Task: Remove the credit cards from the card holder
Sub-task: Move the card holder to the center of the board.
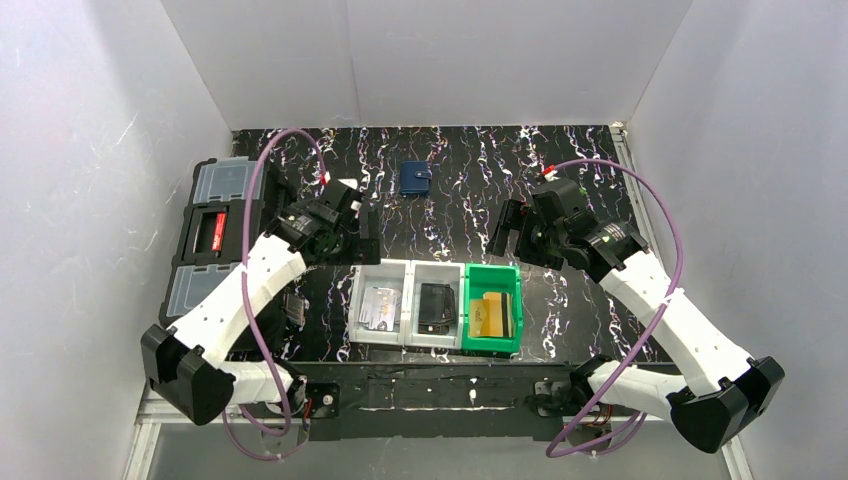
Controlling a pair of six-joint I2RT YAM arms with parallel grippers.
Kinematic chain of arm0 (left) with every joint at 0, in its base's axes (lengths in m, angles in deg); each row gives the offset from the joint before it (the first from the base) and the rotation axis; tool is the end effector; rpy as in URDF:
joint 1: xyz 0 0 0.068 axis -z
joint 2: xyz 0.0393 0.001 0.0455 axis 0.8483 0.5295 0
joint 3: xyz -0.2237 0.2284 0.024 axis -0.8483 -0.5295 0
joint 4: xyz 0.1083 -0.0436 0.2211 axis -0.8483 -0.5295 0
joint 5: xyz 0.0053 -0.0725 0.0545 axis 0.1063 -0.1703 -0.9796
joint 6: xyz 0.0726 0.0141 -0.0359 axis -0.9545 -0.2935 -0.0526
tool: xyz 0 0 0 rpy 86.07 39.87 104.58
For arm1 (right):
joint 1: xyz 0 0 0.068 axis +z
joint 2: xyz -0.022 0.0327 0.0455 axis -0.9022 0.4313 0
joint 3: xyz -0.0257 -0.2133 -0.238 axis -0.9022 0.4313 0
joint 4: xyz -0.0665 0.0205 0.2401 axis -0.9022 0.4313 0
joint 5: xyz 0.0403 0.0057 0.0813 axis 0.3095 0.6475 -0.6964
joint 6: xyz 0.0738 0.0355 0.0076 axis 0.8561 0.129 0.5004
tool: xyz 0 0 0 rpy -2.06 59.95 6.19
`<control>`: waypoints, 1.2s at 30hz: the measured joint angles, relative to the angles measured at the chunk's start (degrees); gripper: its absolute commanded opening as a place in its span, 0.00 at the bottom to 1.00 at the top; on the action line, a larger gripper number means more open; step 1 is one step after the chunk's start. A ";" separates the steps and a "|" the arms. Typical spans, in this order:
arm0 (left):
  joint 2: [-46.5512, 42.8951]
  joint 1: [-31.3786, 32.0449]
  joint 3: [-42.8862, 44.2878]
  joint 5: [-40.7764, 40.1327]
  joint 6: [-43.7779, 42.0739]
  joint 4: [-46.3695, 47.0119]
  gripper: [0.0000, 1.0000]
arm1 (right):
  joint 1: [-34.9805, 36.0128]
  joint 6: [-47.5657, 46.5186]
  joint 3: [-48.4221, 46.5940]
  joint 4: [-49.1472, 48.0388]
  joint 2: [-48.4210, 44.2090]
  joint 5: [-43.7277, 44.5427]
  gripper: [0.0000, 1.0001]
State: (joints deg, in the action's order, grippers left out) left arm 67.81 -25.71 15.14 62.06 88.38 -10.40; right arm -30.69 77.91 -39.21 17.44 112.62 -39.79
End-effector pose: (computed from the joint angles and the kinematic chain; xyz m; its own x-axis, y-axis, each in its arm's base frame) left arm 0.2170 -0.1186 0.3582 -0.7733 -0.0370 -0.6329 0.0590 0.9898 -0.1300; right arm 0.1774 0.1097 0.3685 -0.7660 0.2612 -0.5874 0.0051 0.9162 0.4008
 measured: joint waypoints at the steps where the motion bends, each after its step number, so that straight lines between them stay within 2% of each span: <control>1: 0.00 -0.03 -1.36 0.16 0.18 0.50 1.00 | 0.00 -0.02 0.00 0.00 0.00 -0.02 1.00; 13: 0.24 -1.16 -16.96 6.36 3.14 11.87 0.99 | 0.00 -1.29 0.02 0.00 -0.95 -1.20 1.00; 27: 2.17 -1.23 -23.49 13.59 8.02 20.66 0.99 | 0.00 -1.48 0.54 0.02 -2.38 -1.92 1.00; 31: 5.28 2.62 -22.60 13.48 11.55 22.11 0.99 | 0.00 -1.51 0.79 0.04 -2.47 -1.90 1.00; 36: 13.05 9.89 -16.99 12.77 17.88 22.70 1.00 | 0.00 -1.48 0.79 0.14 -2.49 -1.86 1.00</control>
State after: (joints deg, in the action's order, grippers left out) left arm 80.87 -15.82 -1.85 74.83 106.26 12.31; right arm -30.69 76.43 -38.42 17.58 110.13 -41.65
